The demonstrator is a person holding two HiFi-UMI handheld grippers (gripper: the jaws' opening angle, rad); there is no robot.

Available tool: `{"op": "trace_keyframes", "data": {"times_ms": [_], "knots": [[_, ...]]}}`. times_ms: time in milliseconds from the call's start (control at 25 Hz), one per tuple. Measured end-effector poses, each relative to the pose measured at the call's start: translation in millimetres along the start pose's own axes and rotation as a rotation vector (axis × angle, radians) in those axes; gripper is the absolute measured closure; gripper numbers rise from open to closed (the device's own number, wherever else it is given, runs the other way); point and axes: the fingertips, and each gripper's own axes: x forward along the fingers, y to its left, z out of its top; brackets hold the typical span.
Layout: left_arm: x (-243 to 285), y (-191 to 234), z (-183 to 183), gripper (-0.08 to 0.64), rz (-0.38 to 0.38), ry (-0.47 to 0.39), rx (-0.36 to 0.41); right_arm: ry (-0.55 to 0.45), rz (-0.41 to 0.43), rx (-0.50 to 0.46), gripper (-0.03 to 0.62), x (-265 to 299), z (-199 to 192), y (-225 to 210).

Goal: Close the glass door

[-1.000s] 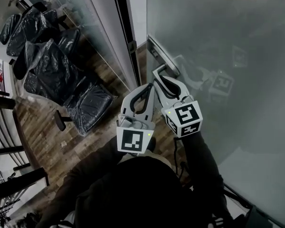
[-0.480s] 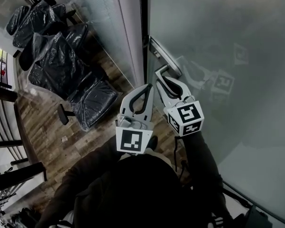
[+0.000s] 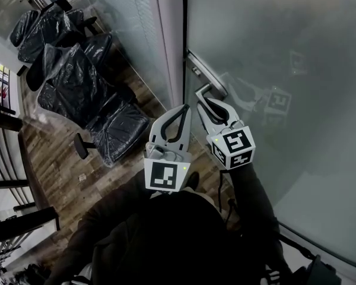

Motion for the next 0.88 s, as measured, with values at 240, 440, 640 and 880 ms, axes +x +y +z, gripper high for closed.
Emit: {"op": "trace_keyframes", "data": {"times_ms": [240, 440, 640, 880], "knots": [[-1.7, 3.1, 2.7, 0.565, -0.007, -0.008, 0.002, -0.002, 0.008, -0.008, 0.529, -0.4, -0.2, 9.0], [-3.3, 8.6, 4.5, 0.565, 0.001, -0.02, -0.008, -0.002, 0.006, -0.01, 0.529, -0.2, -0.3, 8.0], [-6.6, 16.9, 11.6, 0.564, 0.011, -0.037, -0.012, 0.015, -0.014, -0.07, 0.528, 1.1, -0.7, 12.2], [-3.7, 17.3, 24.5, 0.564, 0.017, -0.049, -0.016, -0.046, -0.05, -0.243, 0.526, -21.4, 33.4, 16.4]]}}
